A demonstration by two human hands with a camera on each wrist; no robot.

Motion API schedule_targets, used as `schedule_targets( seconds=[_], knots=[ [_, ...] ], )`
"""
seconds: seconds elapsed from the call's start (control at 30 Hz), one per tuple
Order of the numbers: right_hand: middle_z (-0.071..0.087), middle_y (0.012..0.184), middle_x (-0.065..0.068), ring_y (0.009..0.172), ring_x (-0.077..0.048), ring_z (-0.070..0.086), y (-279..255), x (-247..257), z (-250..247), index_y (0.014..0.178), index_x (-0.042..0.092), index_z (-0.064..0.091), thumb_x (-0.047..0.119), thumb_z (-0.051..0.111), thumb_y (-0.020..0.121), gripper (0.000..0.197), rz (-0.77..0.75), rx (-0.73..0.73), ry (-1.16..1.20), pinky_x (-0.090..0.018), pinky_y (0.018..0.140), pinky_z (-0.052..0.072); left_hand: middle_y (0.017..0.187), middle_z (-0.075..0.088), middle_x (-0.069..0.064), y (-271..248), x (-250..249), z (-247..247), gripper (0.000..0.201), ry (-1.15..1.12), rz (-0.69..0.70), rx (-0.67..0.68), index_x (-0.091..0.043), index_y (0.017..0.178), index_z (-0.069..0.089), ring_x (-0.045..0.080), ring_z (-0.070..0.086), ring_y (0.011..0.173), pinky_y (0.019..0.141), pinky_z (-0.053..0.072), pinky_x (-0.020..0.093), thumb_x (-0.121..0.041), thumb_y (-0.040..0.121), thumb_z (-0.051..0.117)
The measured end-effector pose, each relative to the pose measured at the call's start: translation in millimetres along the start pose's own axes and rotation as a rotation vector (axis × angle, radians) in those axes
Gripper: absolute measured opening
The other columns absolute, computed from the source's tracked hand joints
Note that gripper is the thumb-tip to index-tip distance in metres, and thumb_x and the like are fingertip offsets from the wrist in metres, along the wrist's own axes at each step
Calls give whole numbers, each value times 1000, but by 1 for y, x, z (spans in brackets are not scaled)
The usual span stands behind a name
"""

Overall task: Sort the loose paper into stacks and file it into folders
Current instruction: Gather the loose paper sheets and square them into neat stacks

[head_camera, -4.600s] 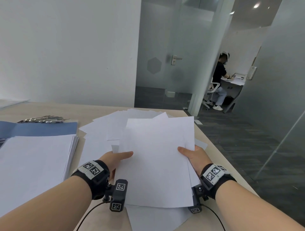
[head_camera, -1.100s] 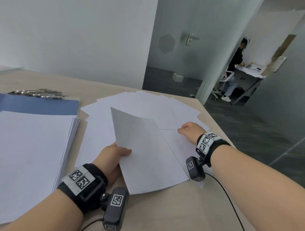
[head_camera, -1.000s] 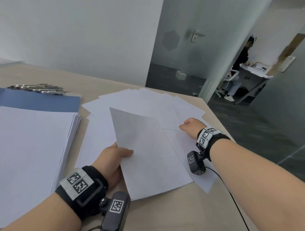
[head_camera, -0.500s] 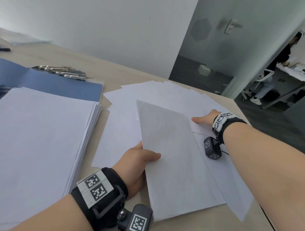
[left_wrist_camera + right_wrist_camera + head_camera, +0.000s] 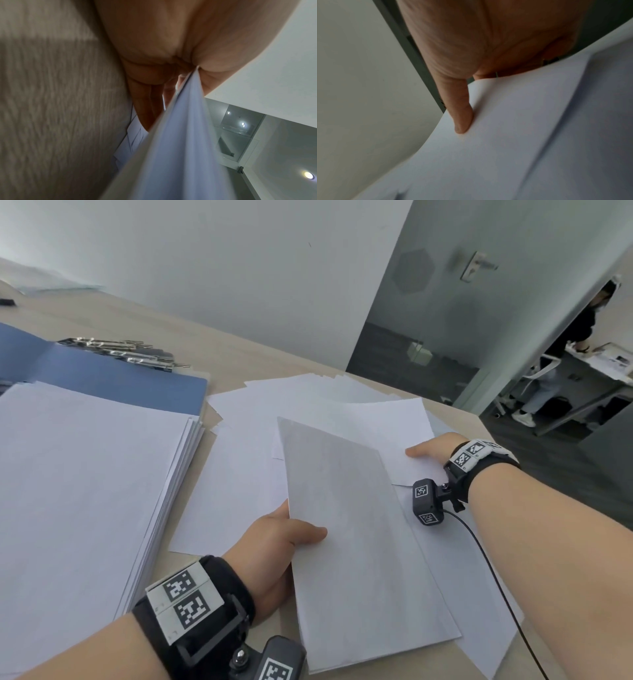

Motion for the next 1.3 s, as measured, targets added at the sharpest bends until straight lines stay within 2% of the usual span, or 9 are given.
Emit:
schedule_targets(
  seconds=[0.07, 0.17, 0.3, 0.37, 0.6, 0.73, 0.97, 1.13, 1.3],
  knots=[
    [74, 101, -10, 90, -32, 71, -7, 2, -5, 112, 8, 70, 41, 89, 60, 64, -29, 21, 87, -44, 90, 57, 119, 72, 18, -1, -1, 1, 53, 6, 3, -2, -16, 125, 66, 43, 68, 109, 99, 52, 56, 1, 76, 55],
    [72, 71, -7, 53, -20, 66, -21, 0, -7, 95, 5, 68, 33, 81, 80, 34, -19, 105, 166, -23, 53, 53, 119, 72, 18, -2, -1, 2, 50, 21, 2, -9, -15, 126, 65, 43, 69, 108, 98, 52, 56, 4, 82, 51],
    [75, 110, -18, 100, -38, 73, -22, -10, 1, 111, 8, 73, 34, 97, 36, 83, 22, 206, 259, -55, 95, 51, 118, 73, 18, -3, -3, 4, 48, 28, -4, -27, -13, 128, 63, 43, 69, 108, 97, 53, 55, 9, 91, 41],
    [74, 114, -20, 107, -39, 70, -28, -6, 2, 113, 7, 71, 24, 91, 58, 61, -25, 218, 241, -62, 101, 46, 118, 73, 18, -4, -3, 4, 48, 33, -7, -39, -13, 129, 63, 43, 69, 108, 97, 53, 55, 9, 92, 41],
    [73, 114, -16, 105, -37, 69, -38, 10, -25, 112, 6, 70, 19, 72, 89, 27, -231, -115, 228, -52, 97, 54, 117, 74, 16, -5, -4, 3, 46, 35, 3, -80, -16, 128, 63, 42, 69, 108, 99, 51, 56, 7, 94, 41],
    [75, 100, -6, 92, -33, 72, -48, 6, -39, 88, 17, 66, 30, 68, 79, 16, -309, -288, 401, -55, 86, 58, 119, 73, 15, -6, -5, 3, 45, 3, 20, -101, -15, 130, 62, 42, 68, 111, 103, 48, 59, 5, 95, 41],
    [67, 114, 1, 102, -16, 62, -122, 21, -47, 122, 14, 60, 14, 55, 98, 25, -633, -473, 419, -24, 85, 46, 118, 74, 10, -9, -7, 5, 35, -47, 41, -151, -19, 130, 61, 36, 71, 108, 99, 51, 54, -8, 102, 43],
    [59, 134, 11, 124, -12, 55, -163, 18, -21, 139, 25, 57, 31, 48, 105, 36, -799, -284, -154, -31, 111, 40, 117, 75, 9, -11, -11, 6, 29, -93, 70, -208, -18, 129, 62, 35, 71, 108, 96, 52, 52, -19, 105, 46],
    [54, 140, 25, 134, -5, 51, -185, -3, 16, 134, 44, 61, 10, 52, 94, 54, -1094, -79, -450, -34, 114, 42, 127, 71, 9, -9, -13, 4, 56, -116, 105, -263, -18, 132, 64, 33, 68, 116, 104, 47, 53, -60, 99, 46]
  ],
)
Point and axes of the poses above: each hand's wrist, its own y-axis towards the middle knuckle, its own z-axis out of the palm, x = y × z, the point moved 3 cm from there along y, towards the middle knuckle
